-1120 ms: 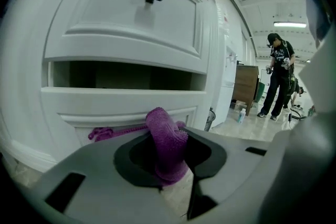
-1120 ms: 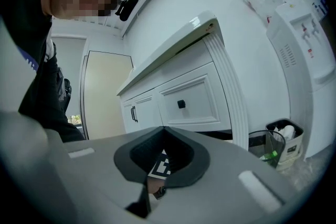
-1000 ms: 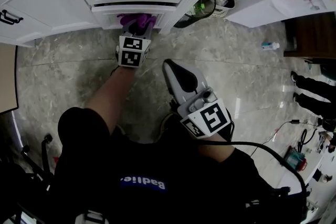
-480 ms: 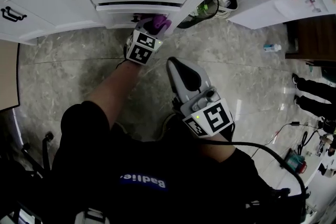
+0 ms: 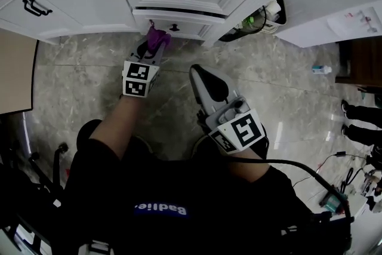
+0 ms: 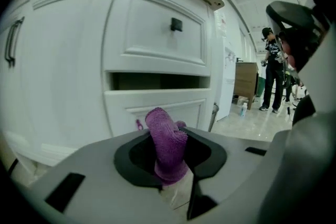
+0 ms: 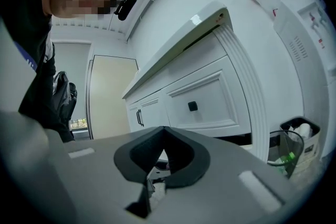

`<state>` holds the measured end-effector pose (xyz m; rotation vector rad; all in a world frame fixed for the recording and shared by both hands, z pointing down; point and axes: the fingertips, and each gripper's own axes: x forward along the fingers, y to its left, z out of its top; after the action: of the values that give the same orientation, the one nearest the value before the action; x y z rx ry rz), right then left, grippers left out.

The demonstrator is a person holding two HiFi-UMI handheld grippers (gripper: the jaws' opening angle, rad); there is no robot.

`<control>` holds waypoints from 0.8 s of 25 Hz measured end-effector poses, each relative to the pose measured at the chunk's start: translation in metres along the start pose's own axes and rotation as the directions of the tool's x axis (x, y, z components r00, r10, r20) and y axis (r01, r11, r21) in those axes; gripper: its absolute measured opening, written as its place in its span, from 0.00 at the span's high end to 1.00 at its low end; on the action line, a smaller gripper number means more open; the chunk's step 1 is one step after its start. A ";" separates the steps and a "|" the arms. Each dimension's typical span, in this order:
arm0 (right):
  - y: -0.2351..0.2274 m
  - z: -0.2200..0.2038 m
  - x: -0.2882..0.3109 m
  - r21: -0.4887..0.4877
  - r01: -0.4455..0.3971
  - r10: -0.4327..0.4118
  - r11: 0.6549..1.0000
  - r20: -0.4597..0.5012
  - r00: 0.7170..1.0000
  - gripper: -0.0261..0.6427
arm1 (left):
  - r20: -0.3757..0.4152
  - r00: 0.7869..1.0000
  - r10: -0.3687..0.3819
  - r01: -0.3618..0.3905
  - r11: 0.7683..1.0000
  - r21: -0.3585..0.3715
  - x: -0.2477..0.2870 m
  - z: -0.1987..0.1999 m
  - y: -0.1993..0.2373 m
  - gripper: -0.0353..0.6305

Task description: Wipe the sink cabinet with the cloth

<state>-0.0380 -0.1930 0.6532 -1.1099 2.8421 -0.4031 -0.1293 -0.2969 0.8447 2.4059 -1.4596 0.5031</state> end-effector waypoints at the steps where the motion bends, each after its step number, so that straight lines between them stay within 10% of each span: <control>1: 0.000 -0.001 0.001 0.002 -0.002 0.002 1.000 -0.002 1.000 0.96 | -0.018 0.999 0.041 -0.041 0.999 -0.016 -0.005 -0.010 0.018 0.78; 7: -0.007 -0.010 -0.002 0.000 0.016 -0.016 1.000 -0.027 1.000 0.96 | -0.093 0.975 0.203 -0.210 0.976 -0.064 0.000 -0.047 0.090 0.78; 20: -0.026 -0.018 -0.022 -0.003 0.070 -0.070 0.998 -0.050 0.996 0.96 | -0.153 0.984 0.095 -0.106 0.993 -0.060 0.073 -0.059 0.030 0.78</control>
<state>-0.0073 -0.1923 0.6763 -1.2197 2.8525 -0.4395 -0.1331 -0.3442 0.9315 2.1992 -1.5128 0.6318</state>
